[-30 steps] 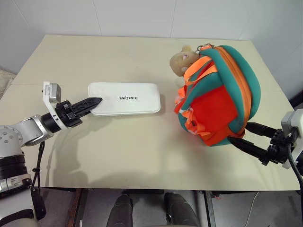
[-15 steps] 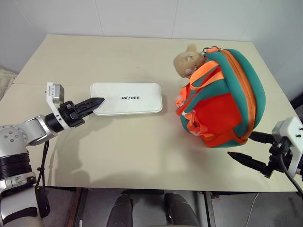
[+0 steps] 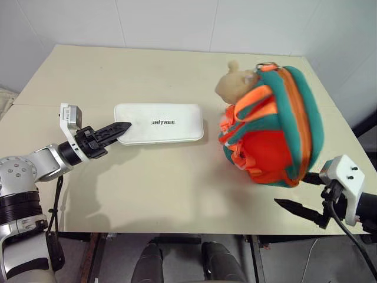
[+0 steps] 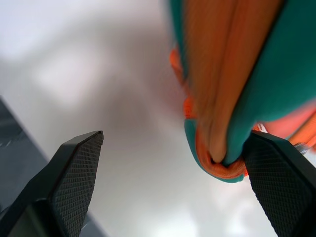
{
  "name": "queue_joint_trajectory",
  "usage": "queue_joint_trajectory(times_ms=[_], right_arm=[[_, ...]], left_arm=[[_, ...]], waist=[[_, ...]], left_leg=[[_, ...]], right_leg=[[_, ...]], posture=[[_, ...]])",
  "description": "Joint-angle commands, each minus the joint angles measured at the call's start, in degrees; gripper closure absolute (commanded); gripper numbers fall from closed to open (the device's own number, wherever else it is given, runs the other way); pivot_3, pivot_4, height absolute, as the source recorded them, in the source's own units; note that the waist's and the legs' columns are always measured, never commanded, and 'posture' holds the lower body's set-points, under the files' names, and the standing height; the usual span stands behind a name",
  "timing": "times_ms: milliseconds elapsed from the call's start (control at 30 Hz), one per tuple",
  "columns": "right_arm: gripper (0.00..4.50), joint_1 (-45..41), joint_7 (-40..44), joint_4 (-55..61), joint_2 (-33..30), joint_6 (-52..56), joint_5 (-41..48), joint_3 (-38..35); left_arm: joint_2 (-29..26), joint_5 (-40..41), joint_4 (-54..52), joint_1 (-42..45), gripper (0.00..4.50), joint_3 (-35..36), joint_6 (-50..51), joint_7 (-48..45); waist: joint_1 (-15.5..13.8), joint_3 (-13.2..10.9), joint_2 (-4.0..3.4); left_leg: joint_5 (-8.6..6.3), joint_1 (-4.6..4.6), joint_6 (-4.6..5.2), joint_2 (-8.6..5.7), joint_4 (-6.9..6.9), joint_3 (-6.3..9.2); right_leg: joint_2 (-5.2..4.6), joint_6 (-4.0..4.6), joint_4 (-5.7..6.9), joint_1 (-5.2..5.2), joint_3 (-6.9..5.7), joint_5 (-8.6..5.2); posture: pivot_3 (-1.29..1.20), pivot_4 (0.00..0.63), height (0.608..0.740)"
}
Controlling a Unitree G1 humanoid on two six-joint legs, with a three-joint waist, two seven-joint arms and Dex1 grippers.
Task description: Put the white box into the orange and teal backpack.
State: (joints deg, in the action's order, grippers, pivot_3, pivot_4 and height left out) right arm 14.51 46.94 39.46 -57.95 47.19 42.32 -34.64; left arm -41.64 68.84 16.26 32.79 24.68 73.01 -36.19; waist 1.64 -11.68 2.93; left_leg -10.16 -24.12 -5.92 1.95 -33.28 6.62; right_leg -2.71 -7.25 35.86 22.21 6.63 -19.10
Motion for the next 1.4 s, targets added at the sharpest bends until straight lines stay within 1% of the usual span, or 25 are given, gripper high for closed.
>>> queue_joint_trajectory(times_ms=[33, 200, 500, 700, 800, 900, 1100, 1233, 1333, 1400], right_arm=[[0.0, -3.43, -0.12, -2.21, -0.1, -0.2, 1.18, -0.3], [0.0, -8.58, 1.33, -6.42, -2.0, 0.43, 1.97, -2.57], [0.0, -10.62, 5.56, -12.13, -6.84, -0.01, -0.62, -6.34], [0.0, -5.69, 7.73, -13.1, -7.26, -0.16, -4.96, -7.08], [0.0, 0.2, 9.74, -11.57, -6.12, -0.97, -7.85, -7.31], [0.0, 3.08, 11.22, -9.34, -5.76, -0.6, -8.07, -7.62], [0.0, 4.65, 14.63, -1.53, -4.97, 4.22, -1.22, -8.55], [0.0, 4.36, 14.53, 2.68, -3.6, 6.0, 3.88, -7.36], [0.0, 0.03, 9.69, 5.32, -1.41, 6.83, 9.05, -3.01], [0.0, -5.0, 4.69, 6.33, 1.05, 7.14, 12.75, 0.84]], left_arm=[[-0.37, 0.26, -1.31, 0.88, 3.17, 2.09, -0.48, -1.18], [-0.2, 0.21, -1.5, 0.85, 3.17, 2.3, -0.45, -1.02], [-0.35, -0.01, -1.32, 0.78, 3.17, 2.48, -0.38, -1.14], [-0.12, 0.0, -1.41, 0.78, 3.17, 2.49, -0.36, -0.98], [-0.06, -0.01, -1.41, 0.72, 3.17, 2.52, -0.36, -1.07], [-0.11, -0.04, -1.4, 0.7, 3.17, 2.59, -0.3, -1.1], [-0.4, -0.34, -1.28, 0.86, 3.17, 2.81, -0.14, -1.07], [-0.38, -0.18, -1.38, 0.96, 3.17, 3.22, 0.23, -0.76], [-0.31, -0.13, -1.43, 0.81, 3.17, 3.58, 0.34, -0.53], [-0.17, 0.03, -1.59, 0.76, 3.17, 3.91, 0.55, -0.26]], waist=[[-0.07, 0.0, -0.01], [-0.11, -0.06, -0.1], [-0.04, -0.11, -0.18], [-0.07, -0.11, -0.18], [-0.22, -0.11, -0.18], [-0.14, -0.11, -0.19], [0.12, -0.11, -0.19], [-0.07, -0.11, -0.19], [-0.09, -0.11, -0.18], [-0.07, -0.11, -0.18]], left_leg=[[0.0, -0.01, 0.0, 0.0, 0.02, 0.0], [0.0, -0.07, 0.0, 0.0, 0.21, -0.02], [0.0, -0.06, 0.0, 0.0, 0.26, -0.05], [0.0, -0.07, 0.0, 0.0, 0.26, -0.06], [0.0, -0.08, 0.0, 0.0, 0.24, -0.06], [0.0, -0.08, 0.0, -0.01, 0.23, -0.07], [0.01, -0.03, 0.0, 0.0, 0.19, -0.08], [0.01, -0.06, 0.0, -0.01, 0.17, -0.09], [0.01, -0.06, 0.0, 0.0, 0.18, -0.08], [0.01, -0.06, 0.0, -0.01, 0.15, -0.08]], right_leg=[[0.0, 0.0, -0.01, 0.01, 0.0, 0.0], [-0.01, 0.0, -0.05, 0.1, 0.01, -0.01], [0.0, -0.05, 0.05, 0.16, 0.02, -0.01], [0.0, -0.09, 0.05, 0.16, 0.02, -0.01], [0.0, -0.18, 0.06, 0.16, 0.02, 0.01], [0.0, -0.19, 0.06, 0.15, 0.03, 0.02], [0.02, -0.16, 0.12, 0.16, 0.08, 0.01], [0.0, -0.17, 0.06, 0.13, 0.08, 0.01], [0.01, -0.16, 0.06, 0.13, 0.06, 0.01], [0.0, -0.17, 0.07, 0.12, 0.08, 0.01]], posture=[[0.0, 0.15, 0.74], [0.0, 0.15, 0.74], [0.0, 0.15, 0.74], [0.0, 0.15, 0.74], [0.0, 0.15, 0.74], [0.0, 0.15, 0.74], [0.0, 0.15, 0.74], [0.0, 0.15, 0.74], [0.0, 0.15, 0.74], [0.0, 0.15, 0.74]])
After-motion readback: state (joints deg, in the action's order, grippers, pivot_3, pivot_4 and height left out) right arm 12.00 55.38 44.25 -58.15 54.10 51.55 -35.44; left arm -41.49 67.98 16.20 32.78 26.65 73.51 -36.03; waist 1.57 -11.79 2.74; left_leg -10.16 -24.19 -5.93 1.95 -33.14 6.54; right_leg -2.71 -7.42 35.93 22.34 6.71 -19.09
